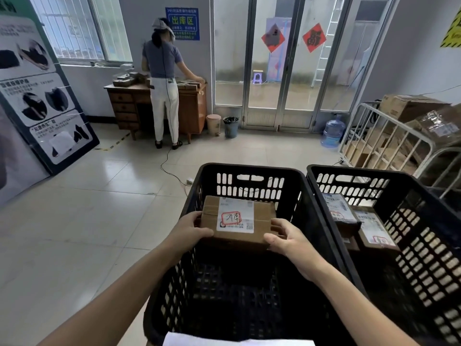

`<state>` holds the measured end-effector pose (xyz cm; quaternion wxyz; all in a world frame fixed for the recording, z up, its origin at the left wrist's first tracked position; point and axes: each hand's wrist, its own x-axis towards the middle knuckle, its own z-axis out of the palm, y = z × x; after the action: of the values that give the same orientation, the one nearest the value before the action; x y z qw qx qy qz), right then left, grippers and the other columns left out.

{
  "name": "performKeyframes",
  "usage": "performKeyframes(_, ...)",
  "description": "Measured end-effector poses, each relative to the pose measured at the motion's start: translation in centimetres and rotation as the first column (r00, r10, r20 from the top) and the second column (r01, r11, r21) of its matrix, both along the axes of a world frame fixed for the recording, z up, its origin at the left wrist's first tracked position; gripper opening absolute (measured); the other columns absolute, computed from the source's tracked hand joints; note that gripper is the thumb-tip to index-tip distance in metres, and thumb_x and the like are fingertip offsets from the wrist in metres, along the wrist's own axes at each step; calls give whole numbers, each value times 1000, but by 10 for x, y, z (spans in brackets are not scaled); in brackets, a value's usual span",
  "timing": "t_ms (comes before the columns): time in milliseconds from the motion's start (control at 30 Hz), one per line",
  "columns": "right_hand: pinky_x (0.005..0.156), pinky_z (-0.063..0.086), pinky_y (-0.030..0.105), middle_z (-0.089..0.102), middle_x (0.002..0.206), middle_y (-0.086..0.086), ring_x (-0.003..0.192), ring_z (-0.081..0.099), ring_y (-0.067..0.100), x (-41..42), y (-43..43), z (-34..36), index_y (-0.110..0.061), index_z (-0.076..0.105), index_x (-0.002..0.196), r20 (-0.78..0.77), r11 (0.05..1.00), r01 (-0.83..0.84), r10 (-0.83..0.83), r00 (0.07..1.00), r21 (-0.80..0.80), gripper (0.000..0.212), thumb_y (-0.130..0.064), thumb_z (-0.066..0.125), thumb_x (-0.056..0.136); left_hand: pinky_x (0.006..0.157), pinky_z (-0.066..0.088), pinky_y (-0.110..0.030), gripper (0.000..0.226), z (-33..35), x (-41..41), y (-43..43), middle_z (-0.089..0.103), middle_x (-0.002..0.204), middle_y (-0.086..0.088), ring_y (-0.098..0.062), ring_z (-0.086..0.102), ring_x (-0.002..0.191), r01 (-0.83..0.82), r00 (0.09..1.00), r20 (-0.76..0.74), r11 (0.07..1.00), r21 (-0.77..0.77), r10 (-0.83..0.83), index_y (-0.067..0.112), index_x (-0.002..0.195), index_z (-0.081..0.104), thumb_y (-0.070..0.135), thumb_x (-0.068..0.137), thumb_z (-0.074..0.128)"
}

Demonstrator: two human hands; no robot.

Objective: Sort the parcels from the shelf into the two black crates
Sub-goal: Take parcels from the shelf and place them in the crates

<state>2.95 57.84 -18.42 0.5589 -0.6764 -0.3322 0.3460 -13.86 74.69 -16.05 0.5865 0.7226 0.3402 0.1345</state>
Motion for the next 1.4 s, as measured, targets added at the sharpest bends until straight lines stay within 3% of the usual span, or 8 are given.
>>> performKeyframes(67,91,49,30,60,117,-5,112,56,13,-4,-2,-9,-27,51,112,25,999,-10,11,1000,-44,31,-8,58,89,70,47,-16,49,-9,-3,-1,60,106,2,-6,58,94,25,996,-81,1000,0,-25,14,124,45,-1,81,64)
performKeyframes(233,101,46,36,60,116,-1,110,57,13,-9,-3,-25,-20,50,115,77,983,-48,62,995,-177,37,-7,65,84,97,47,-31,69,-36,-9,-4,60,116,0,-14,58,107,94,961,-265,995,42,-79,13,132,38,5,73,72)
performKeyframes(667,84,40,18,56,115,1,100,50,10,-23,7,-59,-8,45,122,179,834,-108,241,954,-542,61,-9,78,71,97,46,-29,84,-65,7,-15,51,129,-9,-23,51,117,316,672,-736,931,184,-83,3,135,33,21,69,81)
performKeyframes(800,86,45,22,57,113,2,102,53,14,-22,22,-72,-6,46,118,133,785,-133,265,955,-605,57,-9,78,71,91,46,-21,48,-73,16,-12,56,122,-4,-16,56,107,332,551,-831,933,138,-74,11,112,47,23,75,75)
performKeyframes(933,93,51,33,61,117,9,106,60,20,-21,33,-90,-6,51,115,121,756,-134,272,955,-641,57,-9,79,66,87,47,-20,45,-85,22,-11,57,114,-3,-17,58,106,346,507,-860,928,135,-64,11,113,48,18,77,73)
performKeyframes(1067,84,46,23,56,119,7,110,55,20,-18,39,-98,-7,46,118,147,745,-97,255,956,-660,58,-9,78,70,88,49,-24,56,-99,30,-8,58,111,-3,-19,58,104,293,497,-866,948,119,-45,7,120,44,15,75,75)
performKeyframes(1200,84,44,24,54,122,8,113,53,21,-13,45,-106,-7,43,120,191,758,-54,232,954,-650,59,-10,76,72,100,45,-34,98,-110,37,-5,49,134,-11,-27,51,121,259,482,-876,956,142,-1,-2,146,8,14,76,75)
performKeyframes(1400,94,45,27,56,123,6,116,54,22,-9,58,-111,-8,42,122,211,790,-32,202,956,-612,64,-10,79,69,102,43,-37,93,-125,44,8,49,134,-14,-27,51,121,249,543,-839,952,181,18,0,146,-11,9,86,59)
